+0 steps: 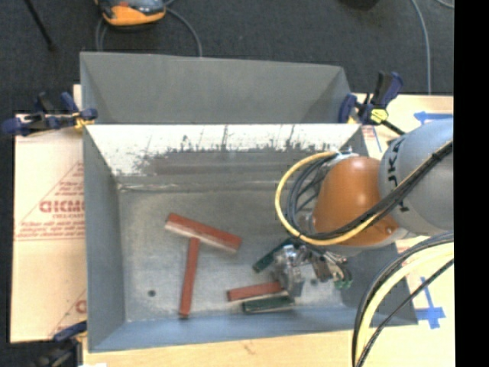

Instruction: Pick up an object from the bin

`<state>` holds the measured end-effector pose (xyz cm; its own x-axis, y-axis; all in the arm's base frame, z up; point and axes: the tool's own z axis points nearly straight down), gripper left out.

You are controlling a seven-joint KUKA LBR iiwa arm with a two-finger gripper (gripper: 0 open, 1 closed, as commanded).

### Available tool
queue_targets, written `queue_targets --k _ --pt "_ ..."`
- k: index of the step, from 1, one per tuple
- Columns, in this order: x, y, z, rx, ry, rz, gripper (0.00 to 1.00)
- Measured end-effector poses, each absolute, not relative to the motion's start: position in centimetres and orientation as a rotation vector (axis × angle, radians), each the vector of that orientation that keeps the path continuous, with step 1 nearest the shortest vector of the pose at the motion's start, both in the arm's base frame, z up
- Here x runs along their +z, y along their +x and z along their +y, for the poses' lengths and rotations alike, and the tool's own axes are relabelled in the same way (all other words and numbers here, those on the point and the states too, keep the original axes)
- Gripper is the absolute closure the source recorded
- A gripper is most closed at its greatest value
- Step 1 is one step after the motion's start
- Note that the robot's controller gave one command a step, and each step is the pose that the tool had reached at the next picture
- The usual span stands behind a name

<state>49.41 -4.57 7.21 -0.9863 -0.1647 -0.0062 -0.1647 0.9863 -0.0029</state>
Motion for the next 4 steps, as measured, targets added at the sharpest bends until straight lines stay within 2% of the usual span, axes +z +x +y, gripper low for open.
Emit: queue_targets --k 1,2,3,4 --pt "7.1 49.3 -4.5 -0.003 -0.263 3.127 0.00" --pt "7.1 49.3 -4.5 -0.003 -0.263 3.127 0.00" --pt "9.9 49.9 -6.6 -0.001 -0.366 3.118 0.00" --pt "9.2 49.0 -6.4 0.000 -0.361 3.115 0.00"
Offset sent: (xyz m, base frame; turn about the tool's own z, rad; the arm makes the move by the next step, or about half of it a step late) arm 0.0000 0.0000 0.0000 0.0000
